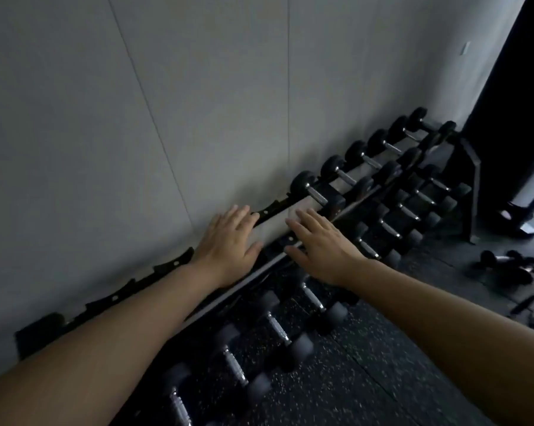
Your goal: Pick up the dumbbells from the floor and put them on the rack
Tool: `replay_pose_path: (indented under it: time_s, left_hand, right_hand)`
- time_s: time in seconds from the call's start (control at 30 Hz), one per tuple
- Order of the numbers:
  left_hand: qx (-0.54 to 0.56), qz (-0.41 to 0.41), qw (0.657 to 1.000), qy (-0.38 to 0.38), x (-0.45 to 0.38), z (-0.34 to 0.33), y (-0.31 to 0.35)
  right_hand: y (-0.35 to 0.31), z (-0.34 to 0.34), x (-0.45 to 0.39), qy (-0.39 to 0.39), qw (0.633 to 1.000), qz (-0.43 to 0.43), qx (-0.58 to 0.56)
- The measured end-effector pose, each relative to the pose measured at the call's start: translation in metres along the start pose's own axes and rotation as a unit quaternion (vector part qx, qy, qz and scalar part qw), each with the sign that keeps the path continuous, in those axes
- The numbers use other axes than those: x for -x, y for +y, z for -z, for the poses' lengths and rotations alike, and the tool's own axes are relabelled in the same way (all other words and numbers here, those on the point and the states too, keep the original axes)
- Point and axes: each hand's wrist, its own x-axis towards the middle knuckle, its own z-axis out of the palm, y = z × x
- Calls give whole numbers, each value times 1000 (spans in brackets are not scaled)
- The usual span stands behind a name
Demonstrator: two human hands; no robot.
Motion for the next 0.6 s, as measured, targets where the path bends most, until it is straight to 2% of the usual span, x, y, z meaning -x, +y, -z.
replay_pose_path:
  time_s: [0.33,0.6]
  left_hand:
    - [51,-32,992,-109,-47,-132,123]
    - [68,-67,979,-181,-82,-213,216]
  right_hand:
    - [147,-46,106,-56,988,-141,-43]
    - [240,-69,200,-99,961,-249,-73]
